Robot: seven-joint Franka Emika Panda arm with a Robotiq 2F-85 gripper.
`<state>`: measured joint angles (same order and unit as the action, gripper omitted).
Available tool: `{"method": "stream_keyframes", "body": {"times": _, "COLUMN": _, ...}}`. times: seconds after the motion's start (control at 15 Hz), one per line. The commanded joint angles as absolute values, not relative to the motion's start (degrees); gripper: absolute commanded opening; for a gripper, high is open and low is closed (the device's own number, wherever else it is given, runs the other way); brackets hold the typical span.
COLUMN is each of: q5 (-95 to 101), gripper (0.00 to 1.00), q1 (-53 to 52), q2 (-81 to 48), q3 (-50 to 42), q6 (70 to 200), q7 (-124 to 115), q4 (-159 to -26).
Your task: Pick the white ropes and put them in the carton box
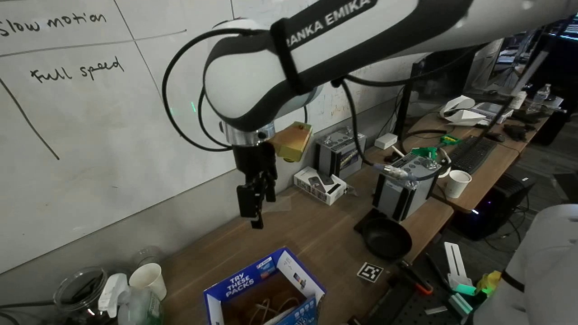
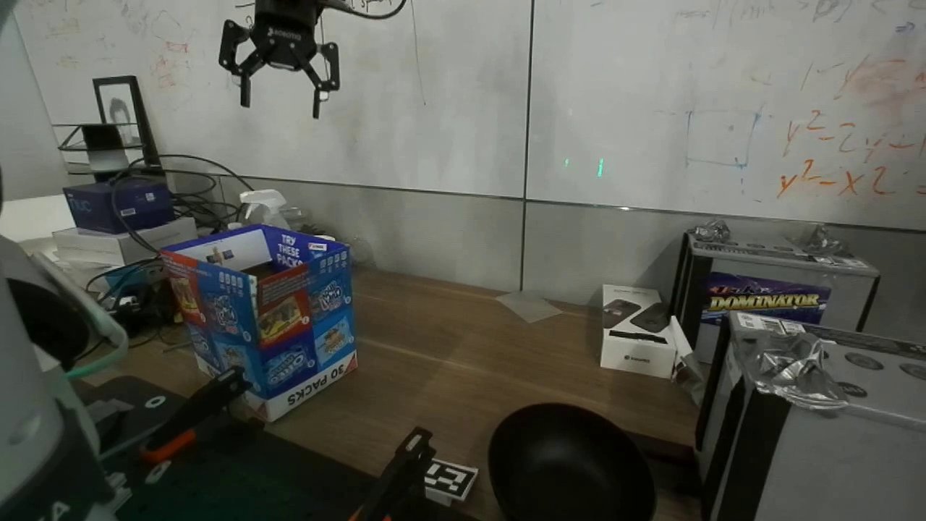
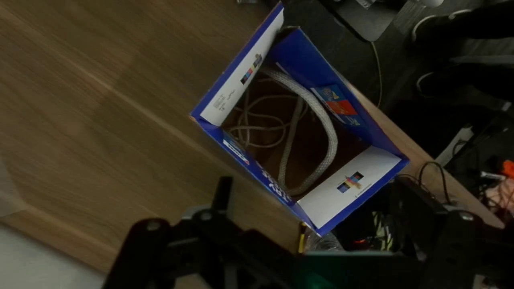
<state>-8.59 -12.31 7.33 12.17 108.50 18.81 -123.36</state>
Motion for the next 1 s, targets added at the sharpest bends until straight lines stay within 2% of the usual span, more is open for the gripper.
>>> {"method": "stream_keyframes", "body": {"times": 0.0, "q5": -6.8, "gripper": 1.00, "q1": -10.9, "q2": 20.0, "q3": 10.2, "q6": 108.0, "q7": 12.2, "q4": -130.0}}
{"method": "stream_keyframes", "body": {"times": 0.4, "q5": -3.3, "gripper": 1.00, "q1": -6.3, "q2": 36.2, "q3": 5.4, "q6": 105.9, "q7": 4.7, "q4": -136.2}}
{"method": "stream_keyframes", "body": {"times": 0.93, "q5": 11.2, "gripper": 1.00, "q1": 0.9, "q2": 48.2, "q3": 8.0, "q6": 105.9, "q7": -8.5, "q4": -144.6}}
